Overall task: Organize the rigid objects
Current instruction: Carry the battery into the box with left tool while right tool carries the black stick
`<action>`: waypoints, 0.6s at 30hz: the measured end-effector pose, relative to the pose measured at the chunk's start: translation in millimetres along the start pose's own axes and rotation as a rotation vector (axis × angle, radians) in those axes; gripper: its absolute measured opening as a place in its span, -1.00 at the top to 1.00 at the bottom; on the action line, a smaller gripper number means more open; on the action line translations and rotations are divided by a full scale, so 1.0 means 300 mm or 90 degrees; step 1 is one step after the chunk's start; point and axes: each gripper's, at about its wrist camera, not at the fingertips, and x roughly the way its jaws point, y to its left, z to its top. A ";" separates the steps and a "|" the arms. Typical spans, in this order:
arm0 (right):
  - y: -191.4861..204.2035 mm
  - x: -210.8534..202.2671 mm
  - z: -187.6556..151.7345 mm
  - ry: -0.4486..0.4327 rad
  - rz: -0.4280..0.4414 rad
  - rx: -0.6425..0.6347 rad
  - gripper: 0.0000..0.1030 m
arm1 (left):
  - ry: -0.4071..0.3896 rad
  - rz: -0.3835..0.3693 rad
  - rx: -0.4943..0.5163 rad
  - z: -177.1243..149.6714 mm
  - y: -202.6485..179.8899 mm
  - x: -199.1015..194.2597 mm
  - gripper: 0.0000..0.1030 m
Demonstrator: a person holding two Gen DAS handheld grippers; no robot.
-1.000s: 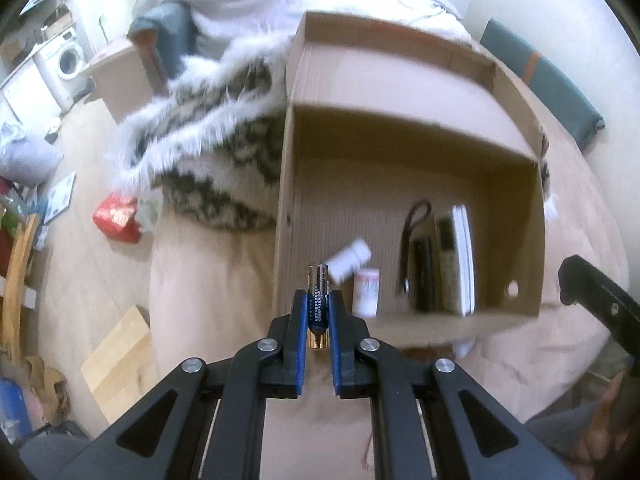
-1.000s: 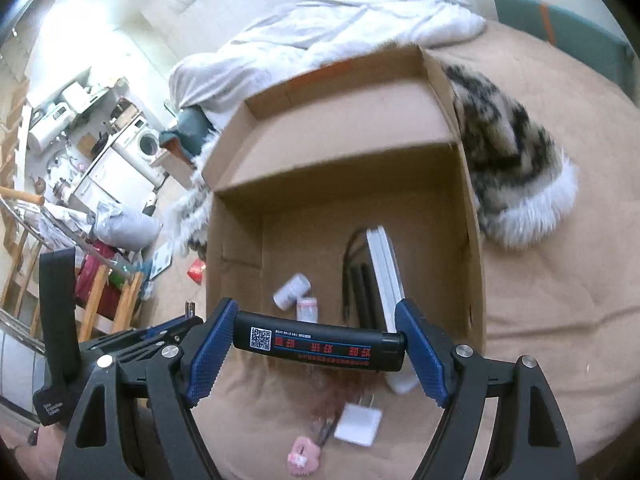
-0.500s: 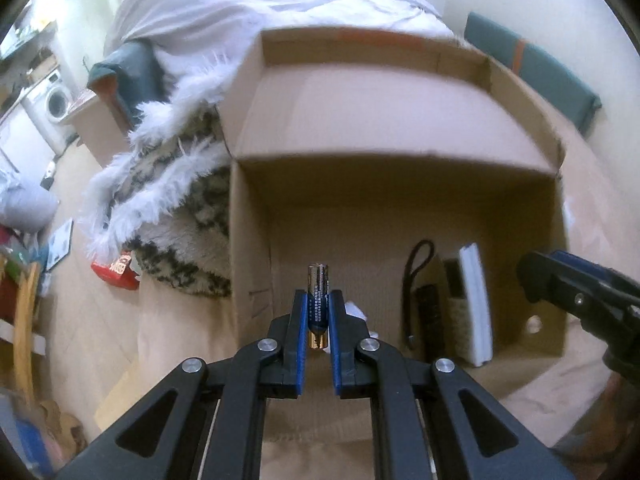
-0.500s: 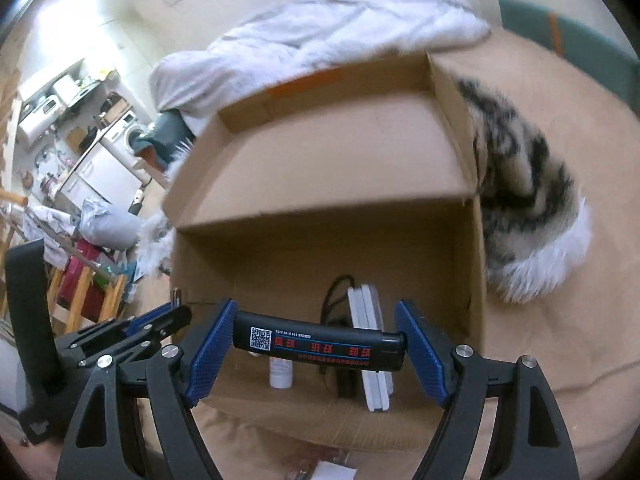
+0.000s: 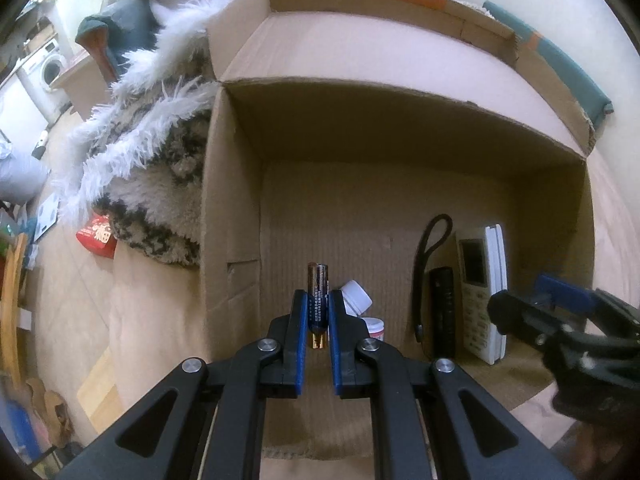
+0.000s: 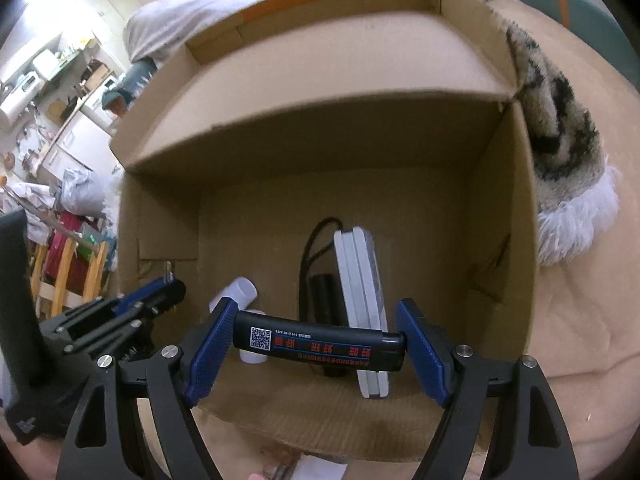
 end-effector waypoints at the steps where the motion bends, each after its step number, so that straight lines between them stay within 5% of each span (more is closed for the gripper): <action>1: -0.003 0.012 -0.002 0.006 -0.009 -0.003 -0.66 | 0.001 0.004 0.003 -0.002 0.000 0.006 0.82; 18: -0.001 0.032 0.004 0.016 -0.008 0.013 -0.66 | 0.016 0.004 0.011 -0.011 -0.011 0.060 0.82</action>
